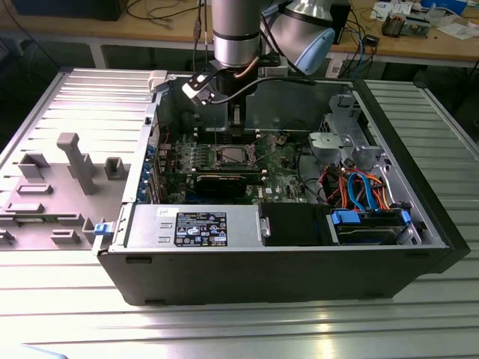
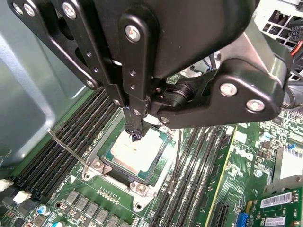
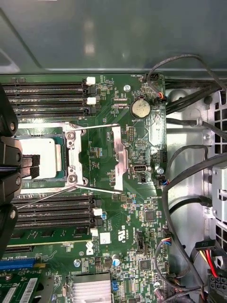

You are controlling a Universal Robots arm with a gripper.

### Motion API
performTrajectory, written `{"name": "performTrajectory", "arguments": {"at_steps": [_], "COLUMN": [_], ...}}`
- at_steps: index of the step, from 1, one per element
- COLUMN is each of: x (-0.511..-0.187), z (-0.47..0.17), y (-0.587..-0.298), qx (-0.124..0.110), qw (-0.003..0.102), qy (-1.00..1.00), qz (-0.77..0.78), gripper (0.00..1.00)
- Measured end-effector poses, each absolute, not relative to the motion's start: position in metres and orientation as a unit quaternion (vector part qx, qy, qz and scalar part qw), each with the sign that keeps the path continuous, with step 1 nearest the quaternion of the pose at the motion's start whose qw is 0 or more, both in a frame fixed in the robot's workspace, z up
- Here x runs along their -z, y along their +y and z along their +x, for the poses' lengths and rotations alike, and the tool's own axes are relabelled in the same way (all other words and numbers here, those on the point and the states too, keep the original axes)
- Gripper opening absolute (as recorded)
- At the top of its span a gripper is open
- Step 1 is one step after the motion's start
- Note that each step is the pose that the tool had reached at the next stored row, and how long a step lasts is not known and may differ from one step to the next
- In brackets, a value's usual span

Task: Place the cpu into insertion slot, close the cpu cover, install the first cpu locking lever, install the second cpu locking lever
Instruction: 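Close the cpu cover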

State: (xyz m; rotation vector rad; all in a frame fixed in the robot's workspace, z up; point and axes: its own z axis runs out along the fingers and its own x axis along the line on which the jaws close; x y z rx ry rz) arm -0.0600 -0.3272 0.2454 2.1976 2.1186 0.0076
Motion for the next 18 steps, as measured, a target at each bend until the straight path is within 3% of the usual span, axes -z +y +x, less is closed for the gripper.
{"name": "performTrajectory", "arguments": {"at_steps": [18], "x": [-0.2507], "z": [-0.06], "y": [-0.3272], "qx": [-0.002], "qw": [0.044], "qy": [0.693], "qz": [0.719], "gripper": [0.11]}}
